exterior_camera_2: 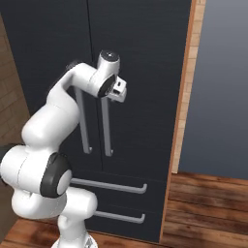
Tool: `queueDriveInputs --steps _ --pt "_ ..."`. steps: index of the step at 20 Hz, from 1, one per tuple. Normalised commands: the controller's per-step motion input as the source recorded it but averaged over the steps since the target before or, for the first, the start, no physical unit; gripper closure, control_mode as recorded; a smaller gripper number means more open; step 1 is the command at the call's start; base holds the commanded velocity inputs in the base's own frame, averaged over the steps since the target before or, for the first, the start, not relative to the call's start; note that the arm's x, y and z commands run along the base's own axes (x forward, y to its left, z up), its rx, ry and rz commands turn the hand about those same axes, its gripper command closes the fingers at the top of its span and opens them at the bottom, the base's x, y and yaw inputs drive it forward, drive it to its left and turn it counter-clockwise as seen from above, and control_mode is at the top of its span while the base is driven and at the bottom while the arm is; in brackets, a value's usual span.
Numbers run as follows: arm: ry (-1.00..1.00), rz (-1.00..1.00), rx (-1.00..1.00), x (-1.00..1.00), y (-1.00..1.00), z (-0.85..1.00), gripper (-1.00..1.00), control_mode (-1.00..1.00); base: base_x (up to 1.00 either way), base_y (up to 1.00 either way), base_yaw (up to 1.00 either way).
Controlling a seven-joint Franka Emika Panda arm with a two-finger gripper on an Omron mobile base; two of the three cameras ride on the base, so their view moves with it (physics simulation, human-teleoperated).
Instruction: Open the fridge, remove the peach, lime, and chicken drumstick, and place them on any counter.
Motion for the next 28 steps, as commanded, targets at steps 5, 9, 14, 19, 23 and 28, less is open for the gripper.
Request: queueDriveInputs --steps 5,9,14,19,23,28 --pt "-0.73 -0.03 0.03 0.0 0.11 -0.65 -1.0 -1.0 0.0 0.0 0.0" --pt "-0.68 -0.15 0.0 0.0 0.51 -1.0 1.0 -1.0 0.0 0.0 0.0" --pt "-0.37 -0.29 0.0 0.32 0.99 -0.74 1.0 -1.0 0.0 0.0 0.0" --pt "0.07 -0.26 0.0 0.87 0.45 -0.07 1.0 -1.0 0.0 0.0 0.0" --pt "0.31 -0.05 0.0 0.88 0.01 0.0 1.0 -1.0 0.0 0.0 0.0" --pt "0.13 0.05 0.0 0.32 -0.2 0.0 1.0 -1.0 0.0 0.0 0.0"
